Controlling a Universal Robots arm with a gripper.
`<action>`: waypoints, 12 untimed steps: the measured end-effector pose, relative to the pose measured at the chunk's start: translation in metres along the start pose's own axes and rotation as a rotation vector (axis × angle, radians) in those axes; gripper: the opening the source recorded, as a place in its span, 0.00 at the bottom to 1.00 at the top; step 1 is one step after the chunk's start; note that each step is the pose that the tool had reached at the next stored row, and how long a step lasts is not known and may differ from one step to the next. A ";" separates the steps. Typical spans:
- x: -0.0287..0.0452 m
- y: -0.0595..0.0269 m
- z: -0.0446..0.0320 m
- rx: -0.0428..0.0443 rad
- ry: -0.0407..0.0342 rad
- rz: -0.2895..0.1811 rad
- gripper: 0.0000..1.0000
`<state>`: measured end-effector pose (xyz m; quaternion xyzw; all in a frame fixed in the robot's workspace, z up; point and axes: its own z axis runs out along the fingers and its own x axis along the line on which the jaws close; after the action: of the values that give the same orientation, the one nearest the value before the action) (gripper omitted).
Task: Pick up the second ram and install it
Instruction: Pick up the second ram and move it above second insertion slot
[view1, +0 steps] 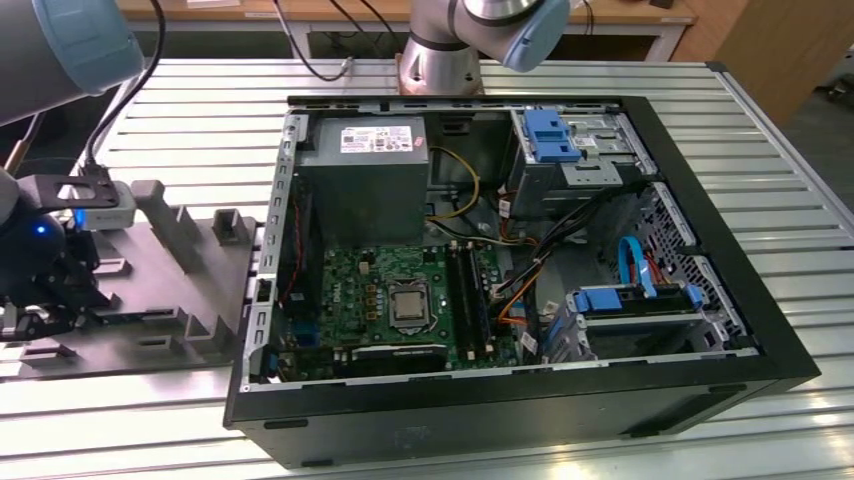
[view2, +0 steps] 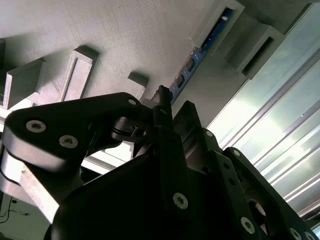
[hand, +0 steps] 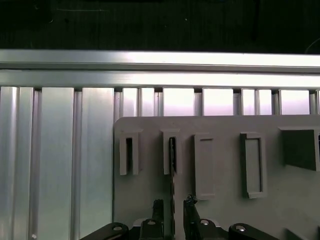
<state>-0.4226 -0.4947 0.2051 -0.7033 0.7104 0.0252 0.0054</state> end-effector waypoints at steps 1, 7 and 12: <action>0.0001 0.0002 0.0010 0.0000 -0.0006 0.000 0.30; 0.0003 0.0002 0.0056 0.0000 -0.0016 0.000 0.30; 0.0003 0.0001 0.0066 0.0000 -0.0016 0.000 0.30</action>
<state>-0.4229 -0.4948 0.1985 -0.7033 0.7104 0.0258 0.0059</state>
